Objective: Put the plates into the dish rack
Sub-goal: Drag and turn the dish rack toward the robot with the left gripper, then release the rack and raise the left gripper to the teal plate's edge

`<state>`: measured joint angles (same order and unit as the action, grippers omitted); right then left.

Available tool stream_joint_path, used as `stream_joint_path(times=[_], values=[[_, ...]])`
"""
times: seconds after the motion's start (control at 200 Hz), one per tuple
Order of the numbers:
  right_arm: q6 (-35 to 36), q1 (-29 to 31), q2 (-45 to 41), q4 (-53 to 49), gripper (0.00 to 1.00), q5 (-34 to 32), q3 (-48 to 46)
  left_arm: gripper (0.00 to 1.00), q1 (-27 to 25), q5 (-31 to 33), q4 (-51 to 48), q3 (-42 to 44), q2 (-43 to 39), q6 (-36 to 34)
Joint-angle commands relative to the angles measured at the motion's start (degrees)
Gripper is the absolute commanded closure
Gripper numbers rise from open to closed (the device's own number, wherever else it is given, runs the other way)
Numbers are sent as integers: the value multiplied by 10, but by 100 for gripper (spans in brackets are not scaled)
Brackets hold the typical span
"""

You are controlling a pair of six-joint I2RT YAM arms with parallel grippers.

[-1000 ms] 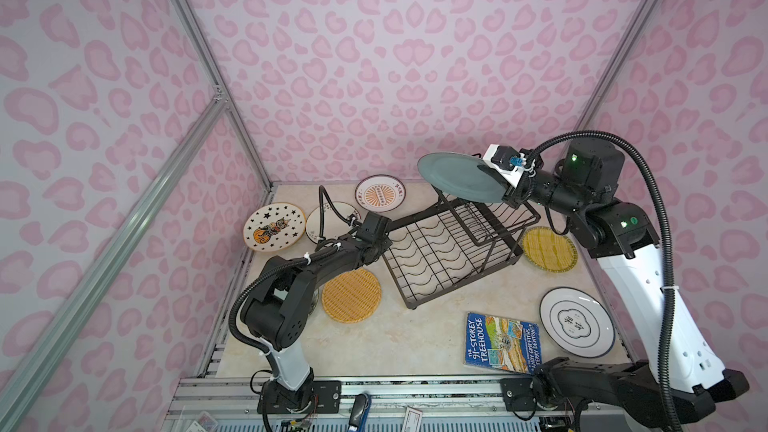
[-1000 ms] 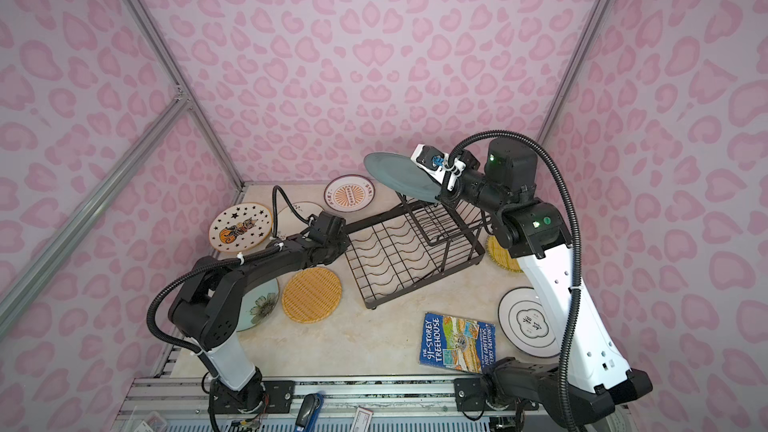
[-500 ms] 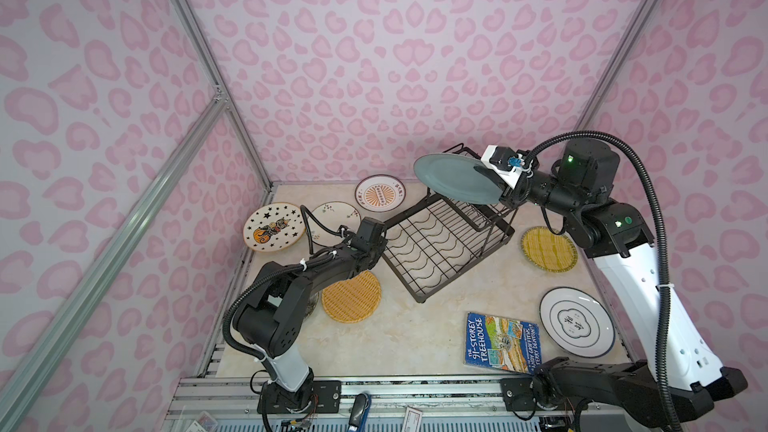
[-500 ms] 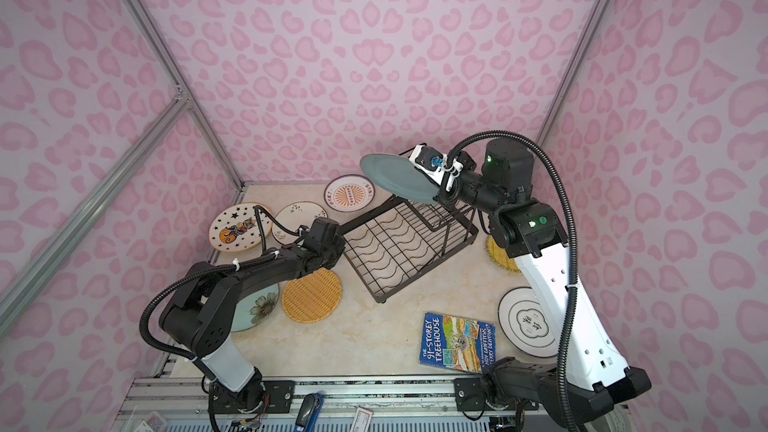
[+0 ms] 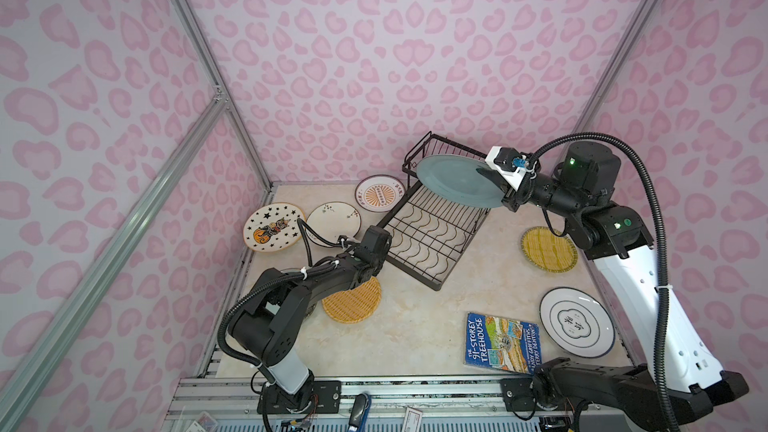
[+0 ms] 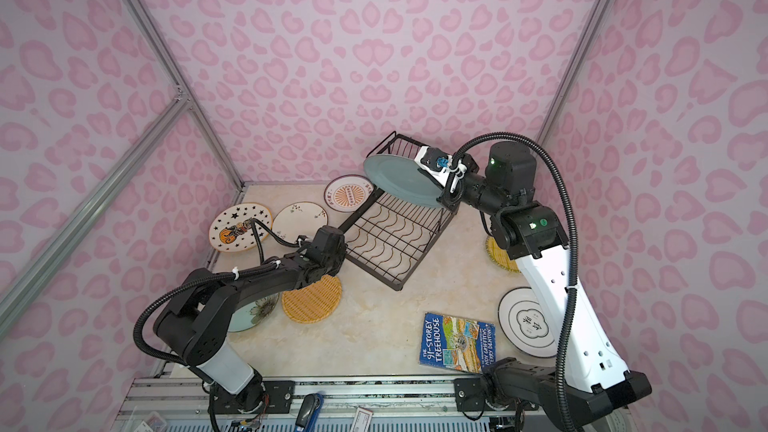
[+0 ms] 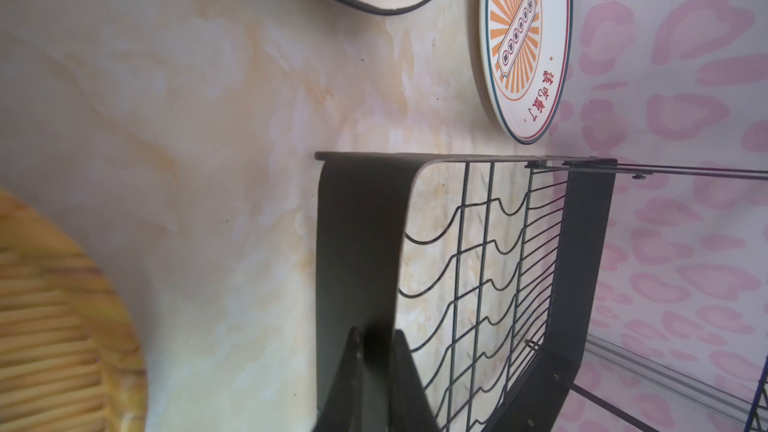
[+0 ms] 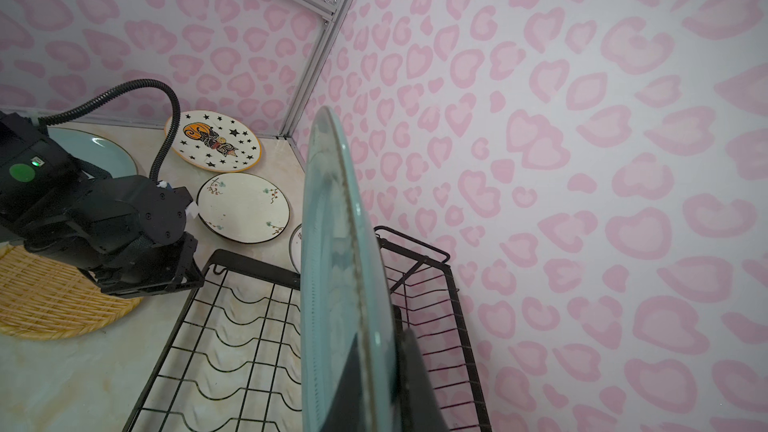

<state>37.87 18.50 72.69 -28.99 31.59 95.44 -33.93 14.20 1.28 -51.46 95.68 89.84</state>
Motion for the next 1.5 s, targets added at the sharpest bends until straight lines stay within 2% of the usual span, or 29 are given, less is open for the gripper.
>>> stream_joint_path(times=[0.0, 0.17, 0.465, 0.49, 0.55, 0.58, 0.605, 0.67, 0.69, 0.885, 0.965, 1.04, 1.155, 1.235, 1.28, 1.36, 1.43, 1.495], values=[[-10, 0, -9, 84, 100, 11, -6, 96, -16, -54, -104, 9, 2, 17], [-9, -7, -15, 86, 100, 11, -12, 97, -41, -48, -114, 12, -11, 0], [-10, -12, -15, 88, 100, 16, -17, 95, -48, -54, -106, 39, -34, -26], [-10, -12, -14, 88, 100, 17, -17, 89, -48, -53, -107, 38, -38, -34], [-10, -12, -16, 88, 100, 19, -18, 66, -47, -52, -112, 32, -51, -56], [-9, -12, -16, 89, 100, 19, -20, 51, -48, -49, -121, 25, -57, -70], [-10, -13, -17, 92, 100, 20, -21, 34, -49, -46, -130, 19, -64, -83], [-10, -14, -17, 96, 100, 20, -22, 12, -50, -37, -149, 5, -81, -111], [-11, -14, -16, 97, 100, 20, -22, 1, -50, -35, -152, 2, -87, -120], [-24, -15, -12, 110, 100, 36, -24, 2, -50, -11, -190, -11, -174, -206], [-29, -15, -11, 108, 100, 47, -23, 2, -50, 11, -207, -17, -234, -286], [-34, -15, -12, 106, 100, 60, -23, 2, -47, 26, -188, -25, -295, -429], [-42, -12, -14, 103, 100, 87, -25, 3, -22, -78, -98, -56, -352, -698], [-42, -7, -17, 100, 100, 102, -29, 3, -8, -196, -83, -83, -365, -886], [-43, -6, -19, 98, 100, 110, -31, 2, -7, -216, -78, -94, -370, -968], [-38, -5, -21, 87, 100, 122, -32, 3, 16, -241, -51, -115, -369, -1033], [-34, -5, -23, 80, 100, 132, -33, 3, 66, -340, -34, -147, -346, -1040], [-28, -5, -26, 72, 100, 144, -35, 0, 88, -426, -63, -198, -312, -1057]])
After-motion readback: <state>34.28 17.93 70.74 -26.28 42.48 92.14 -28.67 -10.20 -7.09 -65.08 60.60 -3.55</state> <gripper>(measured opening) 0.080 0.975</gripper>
